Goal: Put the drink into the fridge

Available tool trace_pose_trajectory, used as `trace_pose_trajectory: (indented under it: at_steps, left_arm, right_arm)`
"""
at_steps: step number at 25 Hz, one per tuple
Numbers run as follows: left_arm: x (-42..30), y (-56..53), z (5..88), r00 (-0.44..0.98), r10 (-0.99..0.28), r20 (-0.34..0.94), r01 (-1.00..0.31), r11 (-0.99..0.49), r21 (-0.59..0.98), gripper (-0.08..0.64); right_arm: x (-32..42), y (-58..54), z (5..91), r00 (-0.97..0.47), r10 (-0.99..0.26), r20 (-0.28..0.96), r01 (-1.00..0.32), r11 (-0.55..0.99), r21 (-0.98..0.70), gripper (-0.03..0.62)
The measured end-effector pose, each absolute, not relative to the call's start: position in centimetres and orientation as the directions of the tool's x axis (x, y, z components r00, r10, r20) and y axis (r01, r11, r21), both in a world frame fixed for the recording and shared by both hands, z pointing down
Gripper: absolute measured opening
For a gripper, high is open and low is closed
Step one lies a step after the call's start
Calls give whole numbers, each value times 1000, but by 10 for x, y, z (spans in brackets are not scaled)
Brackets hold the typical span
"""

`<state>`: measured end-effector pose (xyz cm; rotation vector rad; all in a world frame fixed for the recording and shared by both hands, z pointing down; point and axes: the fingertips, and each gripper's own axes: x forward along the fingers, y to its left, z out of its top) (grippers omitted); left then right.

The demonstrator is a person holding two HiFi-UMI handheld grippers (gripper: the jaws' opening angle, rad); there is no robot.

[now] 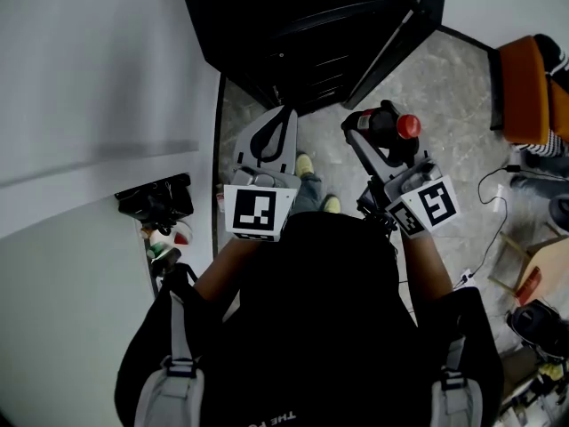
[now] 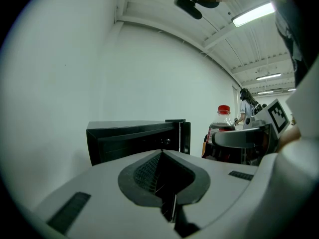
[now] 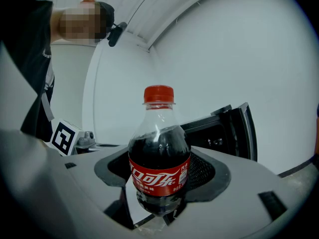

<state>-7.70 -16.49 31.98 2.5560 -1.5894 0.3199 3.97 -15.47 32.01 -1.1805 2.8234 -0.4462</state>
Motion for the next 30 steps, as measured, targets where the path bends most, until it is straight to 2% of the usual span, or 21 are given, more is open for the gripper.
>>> trace_pose_trajectory:
  at_steps: [30]
  left_arm:
    - [-115,-208,336,494,-844,211,-866,-498,37,14]
  right_arm:
    - [-3,-197,329,-678,-727,108,-729,645,-230,311]
